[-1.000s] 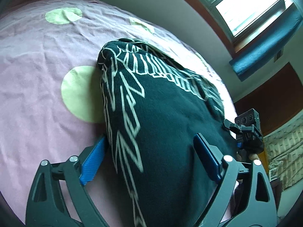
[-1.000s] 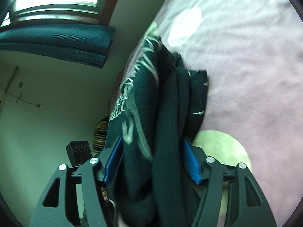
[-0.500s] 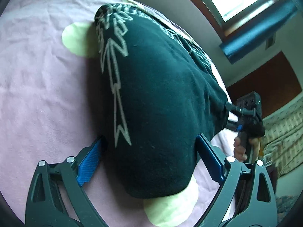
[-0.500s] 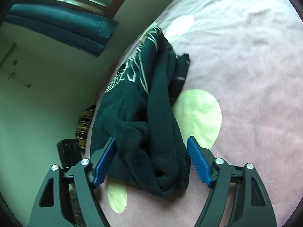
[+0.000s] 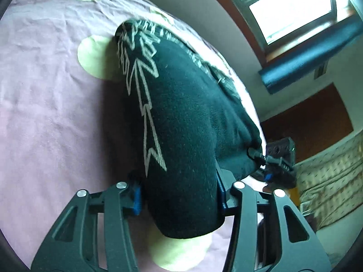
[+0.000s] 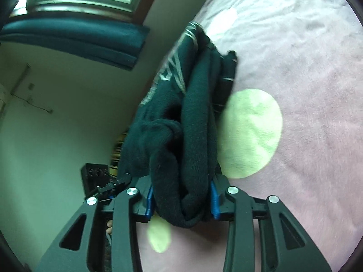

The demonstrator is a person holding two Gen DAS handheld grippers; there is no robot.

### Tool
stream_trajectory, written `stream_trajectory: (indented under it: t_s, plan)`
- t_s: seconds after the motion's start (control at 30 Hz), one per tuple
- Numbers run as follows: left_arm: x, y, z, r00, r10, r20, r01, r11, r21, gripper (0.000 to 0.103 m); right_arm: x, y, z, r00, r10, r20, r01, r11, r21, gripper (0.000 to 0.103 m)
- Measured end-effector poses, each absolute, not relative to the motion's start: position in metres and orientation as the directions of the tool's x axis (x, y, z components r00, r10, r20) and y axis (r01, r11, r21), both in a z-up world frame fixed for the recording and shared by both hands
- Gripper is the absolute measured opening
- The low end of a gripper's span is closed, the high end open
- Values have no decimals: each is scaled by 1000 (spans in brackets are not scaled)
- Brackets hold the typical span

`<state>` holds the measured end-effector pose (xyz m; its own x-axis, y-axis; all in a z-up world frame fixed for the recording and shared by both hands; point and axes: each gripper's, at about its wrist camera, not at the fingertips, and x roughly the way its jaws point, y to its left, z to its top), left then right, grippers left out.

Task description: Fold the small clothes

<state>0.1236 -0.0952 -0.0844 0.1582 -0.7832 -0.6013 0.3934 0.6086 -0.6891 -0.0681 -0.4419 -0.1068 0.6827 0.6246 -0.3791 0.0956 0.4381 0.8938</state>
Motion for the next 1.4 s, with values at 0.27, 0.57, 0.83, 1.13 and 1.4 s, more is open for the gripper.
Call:
stream_trajectory:
  t_s: [0.27,0.57,0.83,1.13,1.4]
  plan:
    - [95,-86,-105,145,-733,-665,427,652,-626,46,-98,-432,-119,627,653,-425,111,465,878,32]
    - [87,-80,-115,184,-736,-652,451,653,-609,48,-105,-436,-145,650,676,-348,80,394,916,32]
    - [84,-84,-114,194,-739,-645,457,650,-607,49,-114,-439,-149,658,673,-338,64,397,916,32]
    - [80,-87,-113,212,-737,-642,461,655,-599,50,-114,-438,-147,663,670,-335,61,398,915,31]
    - [75,-89,-111,245,-715,-654,471,678,-564,54,-115,-441,-147,666,671,-325,59,387,920,32]
